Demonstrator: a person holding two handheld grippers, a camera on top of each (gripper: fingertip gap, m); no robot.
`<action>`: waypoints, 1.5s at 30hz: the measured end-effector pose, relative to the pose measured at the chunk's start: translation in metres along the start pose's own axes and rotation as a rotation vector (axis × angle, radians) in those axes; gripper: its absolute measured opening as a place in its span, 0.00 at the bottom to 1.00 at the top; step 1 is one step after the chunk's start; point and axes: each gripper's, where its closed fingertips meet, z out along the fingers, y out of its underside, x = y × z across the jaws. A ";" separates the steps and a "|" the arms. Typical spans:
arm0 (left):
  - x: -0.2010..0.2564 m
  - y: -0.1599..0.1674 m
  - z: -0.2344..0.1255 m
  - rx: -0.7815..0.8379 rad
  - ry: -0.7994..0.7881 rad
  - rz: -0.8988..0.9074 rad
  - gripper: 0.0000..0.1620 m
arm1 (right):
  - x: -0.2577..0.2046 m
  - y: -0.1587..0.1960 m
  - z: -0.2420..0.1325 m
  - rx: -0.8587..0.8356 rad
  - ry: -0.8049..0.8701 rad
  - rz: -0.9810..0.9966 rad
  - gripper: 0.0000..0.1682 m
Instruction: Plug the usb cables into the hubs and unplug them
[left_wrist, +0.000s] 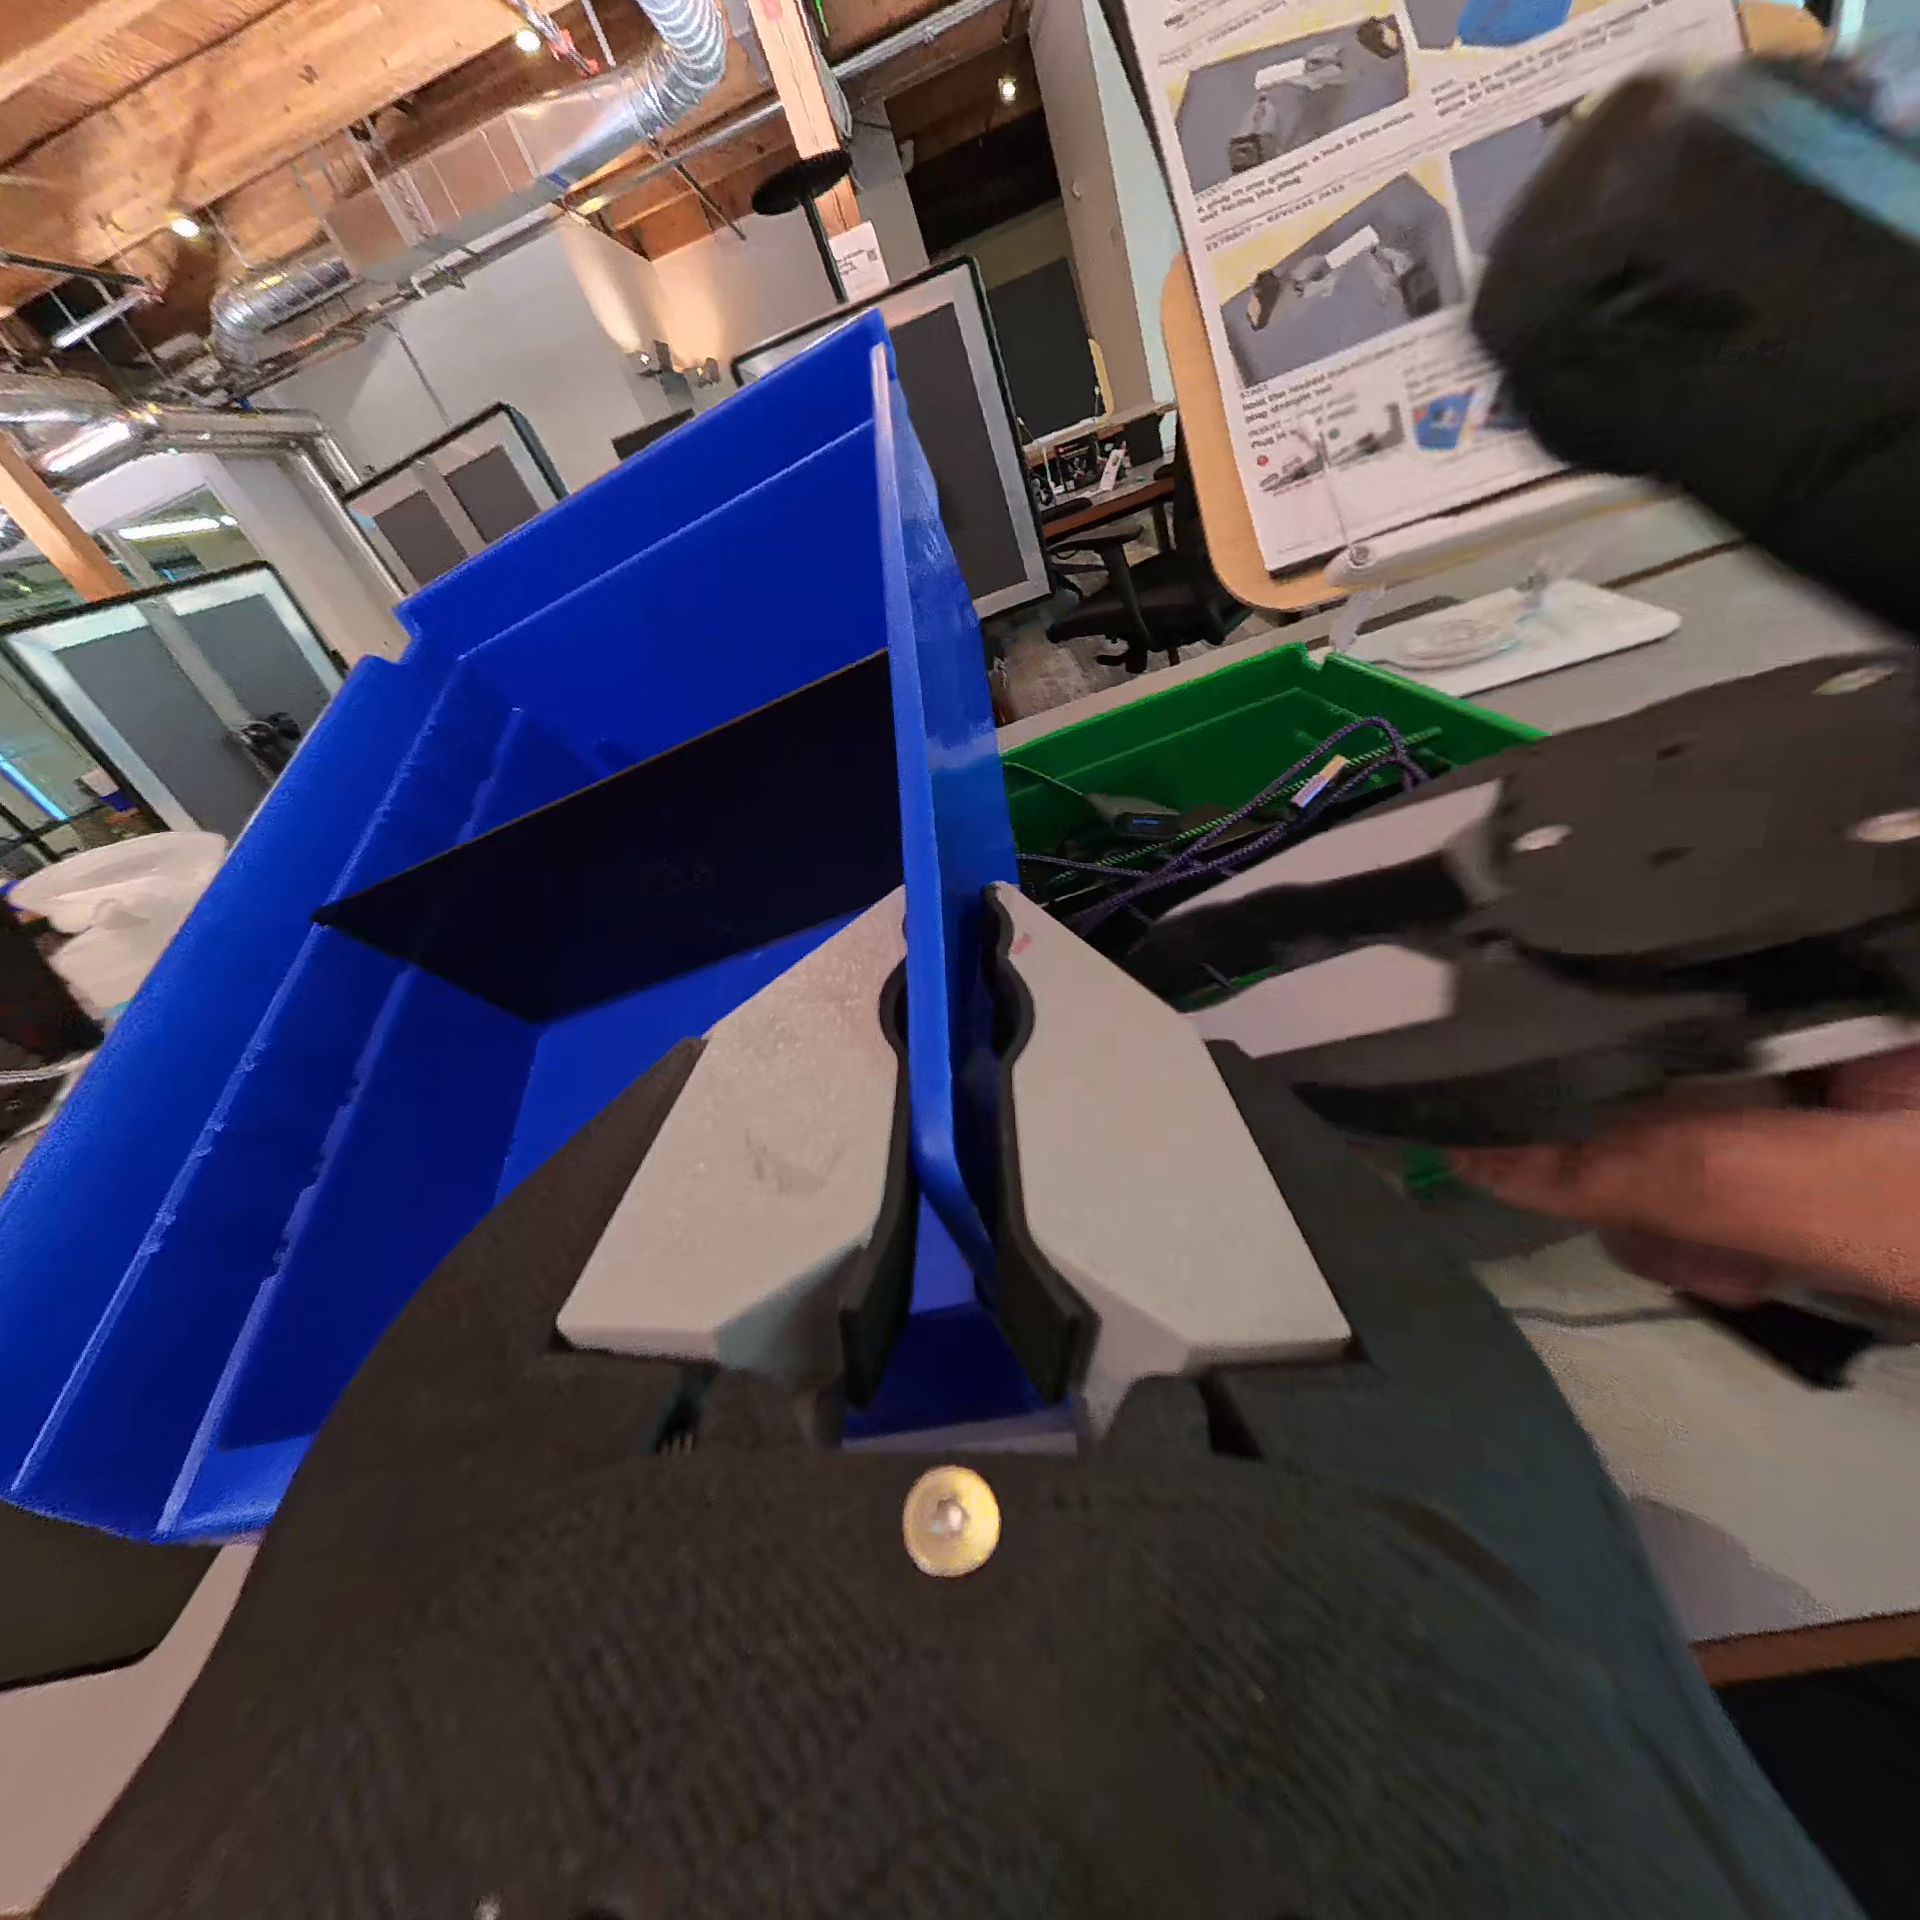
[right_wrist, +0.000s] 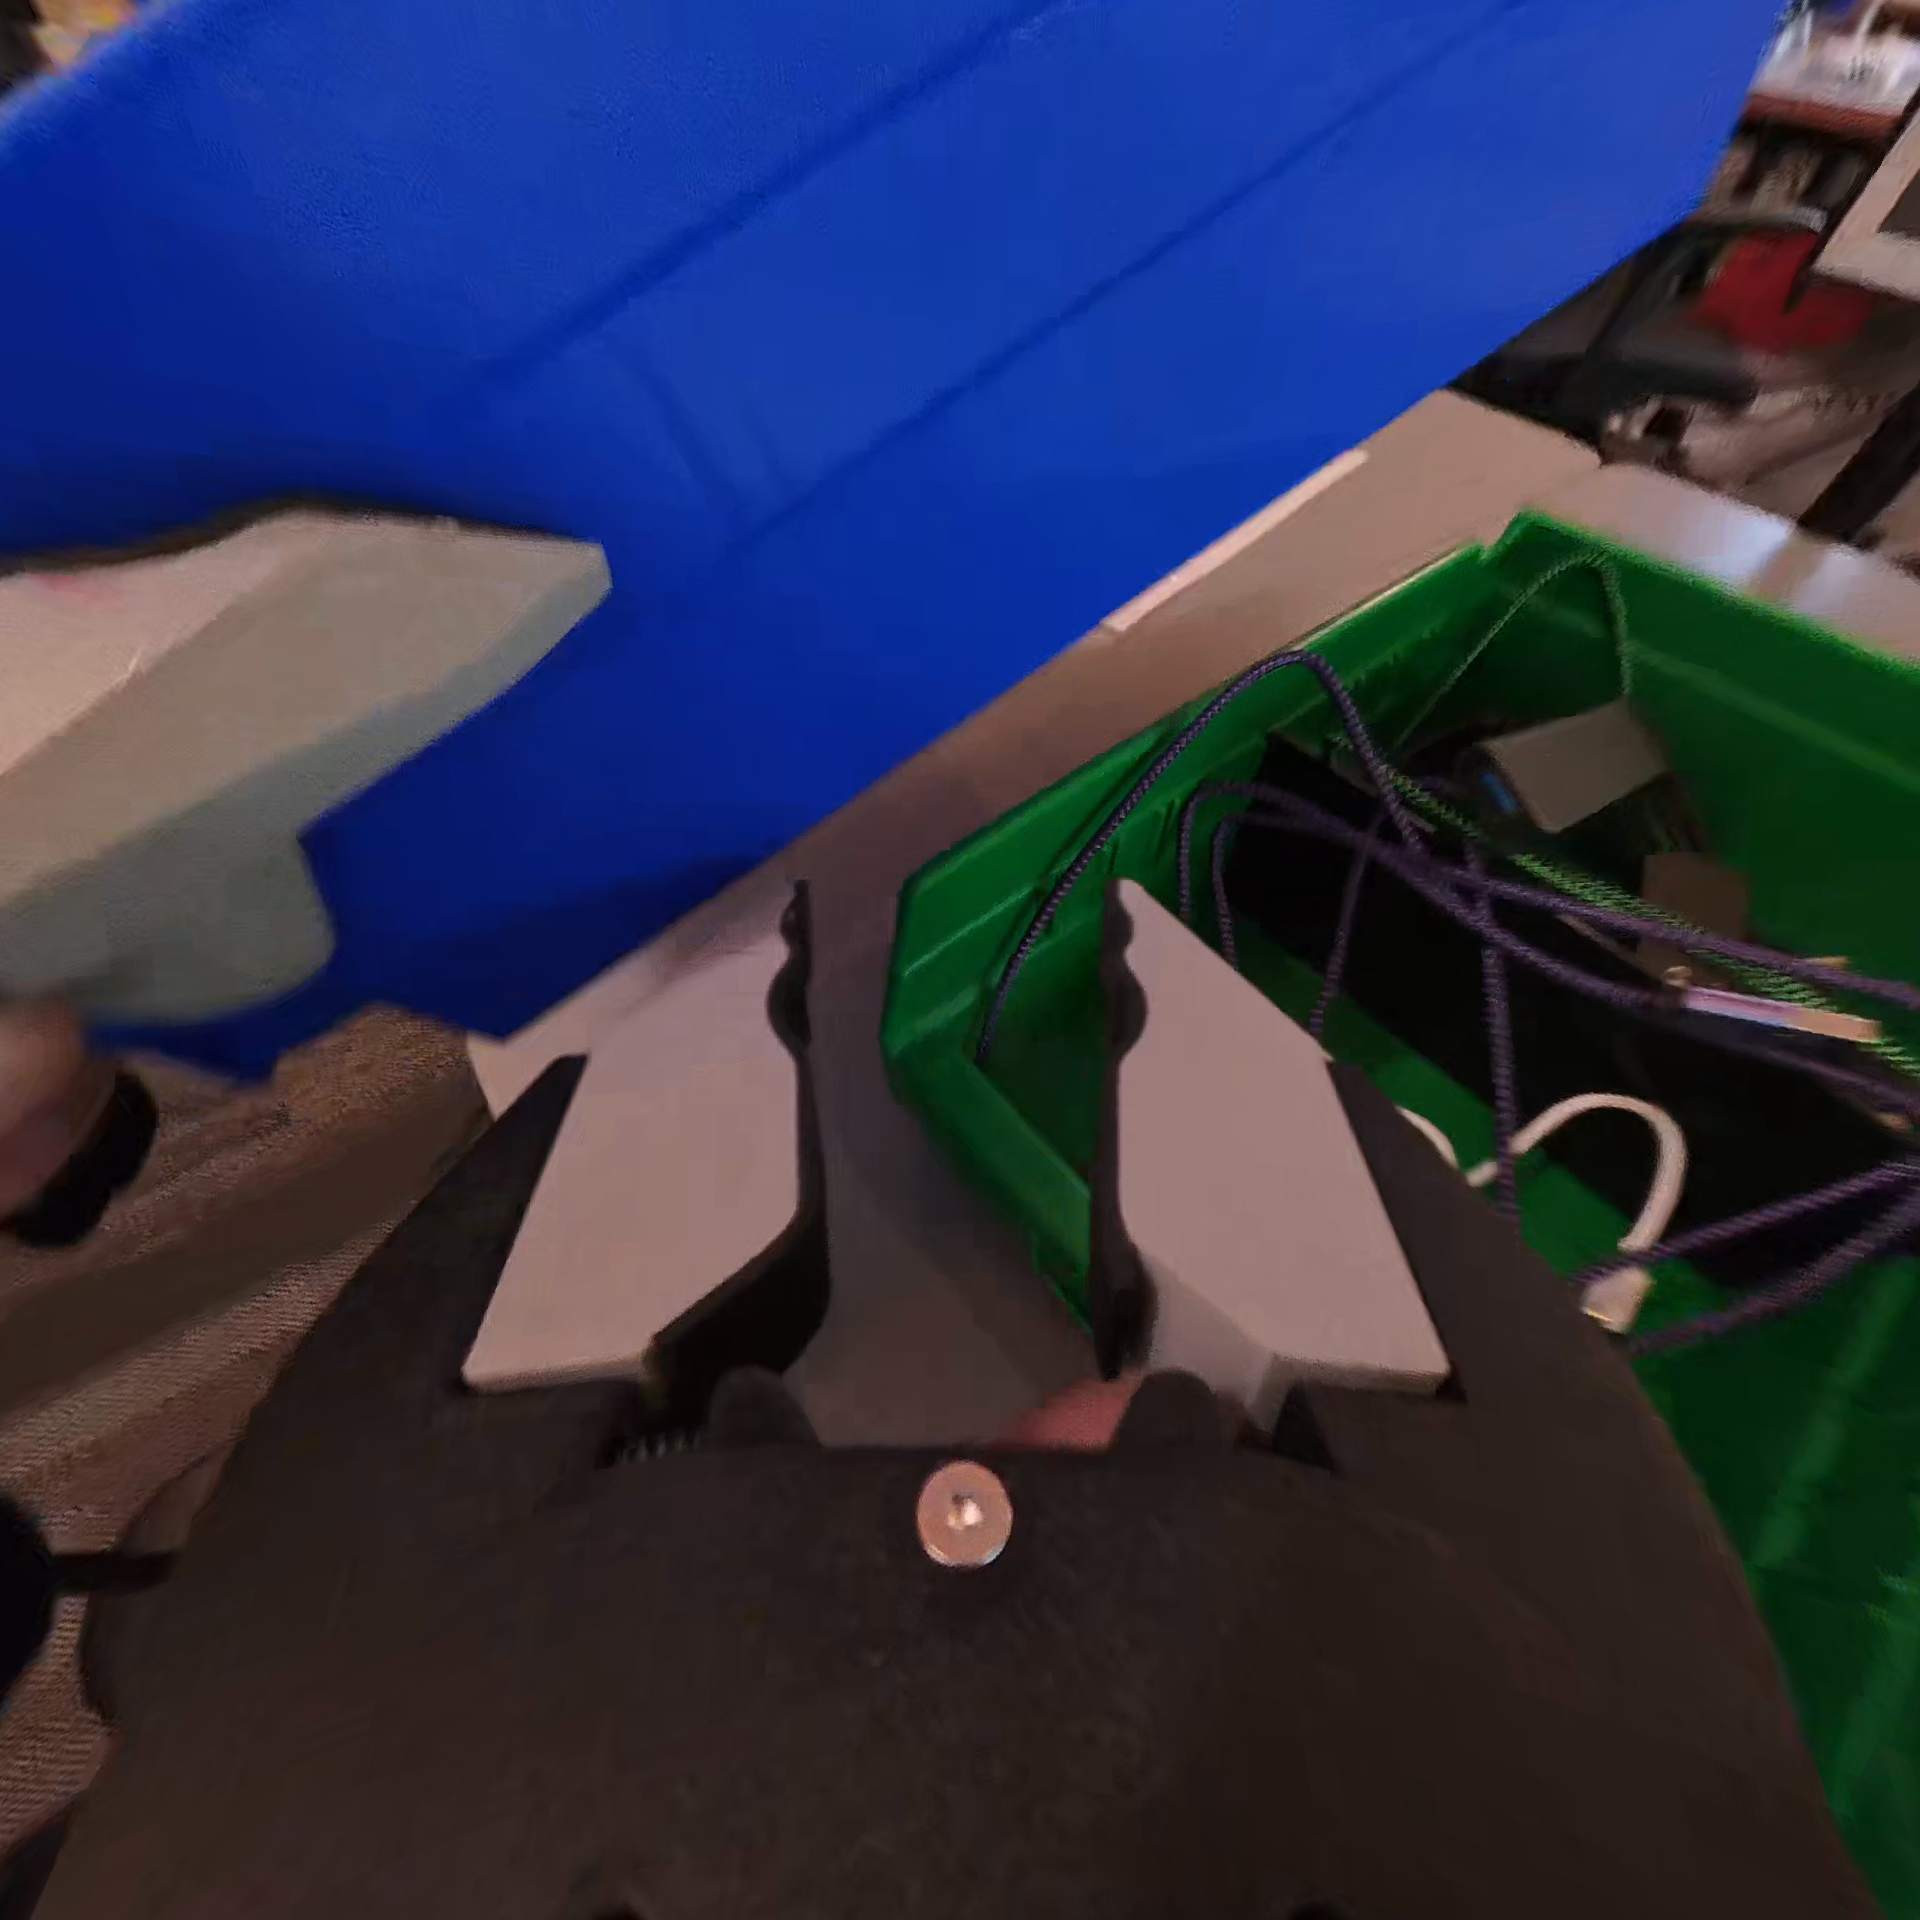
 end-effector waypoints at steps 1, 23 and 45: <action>-0.003 -0.002 -0.002 0.009 -0.008 -0.007 0.02 | 0.002 -0.001 -0.012 0.014 -0.010 -0.030 0.34; 0.274 -0.117 -0.042 0.294 0.520 0.265 0.02 | 0.259 0.154 -0.377 0.121 0.401 -0.002 0.31; 0.486 -0.075 -0.013 -0.042 1.104 -0.002 0.25 | 0.302 0.172 -0.400 0.158 0.559 0.235 0.39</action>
